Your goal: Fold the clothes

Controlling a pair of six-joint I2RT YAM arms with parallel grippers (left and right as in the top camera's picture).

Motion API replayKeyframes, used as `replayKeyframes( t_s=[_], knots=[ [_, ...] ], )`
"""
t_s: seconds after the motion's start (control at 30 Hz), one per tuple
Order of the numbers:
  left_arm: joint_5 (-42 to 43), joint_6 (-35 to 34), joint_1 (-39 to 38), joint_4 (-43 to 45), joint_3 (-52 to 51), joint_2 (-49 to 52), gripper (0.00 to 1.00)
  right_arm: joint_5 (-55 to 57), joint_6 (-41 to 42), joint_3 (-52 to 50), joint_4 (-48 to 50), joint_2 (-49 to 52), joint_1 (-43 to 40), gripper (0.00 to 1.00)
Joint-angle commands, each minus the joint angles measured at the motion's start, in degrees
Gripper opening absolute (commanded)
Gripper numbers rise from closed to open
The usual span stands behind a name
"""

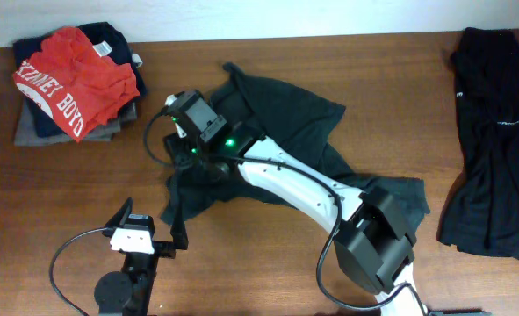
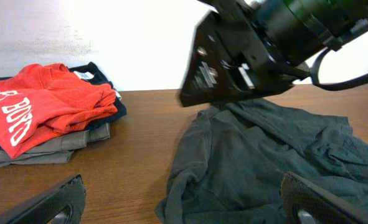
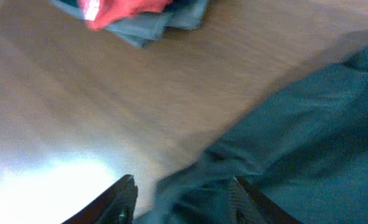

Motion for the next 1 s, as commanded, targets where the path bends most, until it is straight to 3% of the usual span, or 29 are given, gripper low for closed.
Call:
replayKeyframes(
  t_s=[0.0, 0.3, 0.43, 0.5, 0.97],
  knots=[
    [0.59, 0.72, 0.35, -0.2, -0.17, -0.26, 0.99, 12.68, -2.75, 1.25, -2.34, -4.11, -5.2, 0.54],
    [0.57, 0.72, 0.35, -0.2, -0.17, -0.26, 0.99, 14.71, -2.6, 1.2, -9.44, 0.24, -24.46, 0.54],
    [0.59, 0.72, 0.35, -0.17, -0.17, -0.26, 0.99, 6.58, 0.79, 1.18, -10.23, 2.99, -33.77, 0.09],
    [0.59, 0.72, 0.35, -0.2, -0.17, -0.26, 0.99, -0.79, 0.76, 1.18, -9.97, 4.37, -36.54, 0.04],
    [0.57, 0.72, 0.35, -0.2, -0.17, -0.26, 0.99, -3.39, 2.12, 1.09, -12.48, 11.85, -37.75, 0.04]
  ],
)
